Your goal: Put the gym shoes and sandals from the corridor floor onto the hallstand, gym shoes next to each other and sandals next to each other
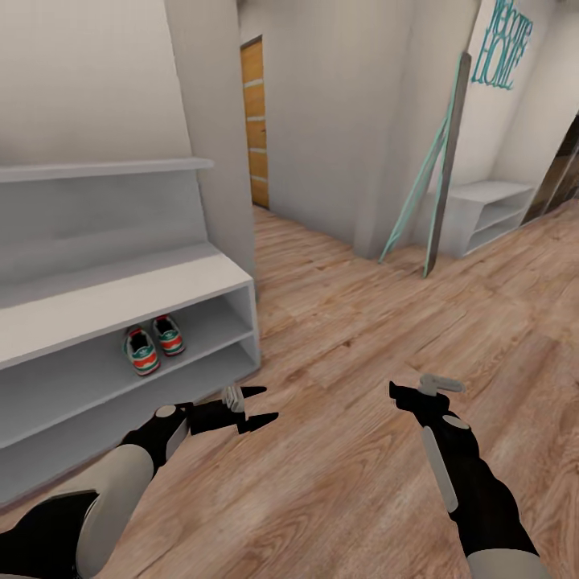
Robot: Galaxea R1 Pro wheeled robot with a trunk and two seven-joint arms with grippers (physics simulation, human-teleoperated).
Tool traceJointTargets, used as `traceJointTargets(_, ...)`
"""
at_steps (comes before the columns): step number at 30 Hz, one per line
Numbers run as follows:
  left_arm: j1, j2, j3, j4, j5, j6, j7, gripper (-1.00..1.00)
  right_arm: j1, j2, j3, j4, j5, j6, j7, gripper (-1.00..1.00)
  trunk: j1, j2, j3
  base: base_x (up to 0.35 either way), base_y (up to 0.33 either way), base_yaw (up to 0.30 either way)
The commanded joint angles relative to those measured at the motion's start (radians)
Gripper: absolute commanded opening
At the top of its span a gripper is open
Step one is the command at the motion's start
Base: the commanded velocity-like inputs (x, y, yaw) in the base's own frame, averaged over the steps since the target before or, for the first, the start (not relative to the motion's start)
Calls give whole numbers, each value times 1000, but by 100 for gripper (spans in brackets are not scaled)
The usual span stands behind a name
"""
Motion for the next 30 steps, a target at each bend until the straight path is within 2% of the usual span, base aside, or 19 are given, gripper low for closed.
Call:
traceJointTargets(1,-1,0,9,0,-10,-6,-3,100,-1,0,1,-1,-10,4,-8,100,0,0,0,0,0,-275)
traceJointTargets(30,0,0,7,1,-10,-6,-3,100,-1,0,1,-1,-10,4,-8,100,0,0,14,0,0,-281)
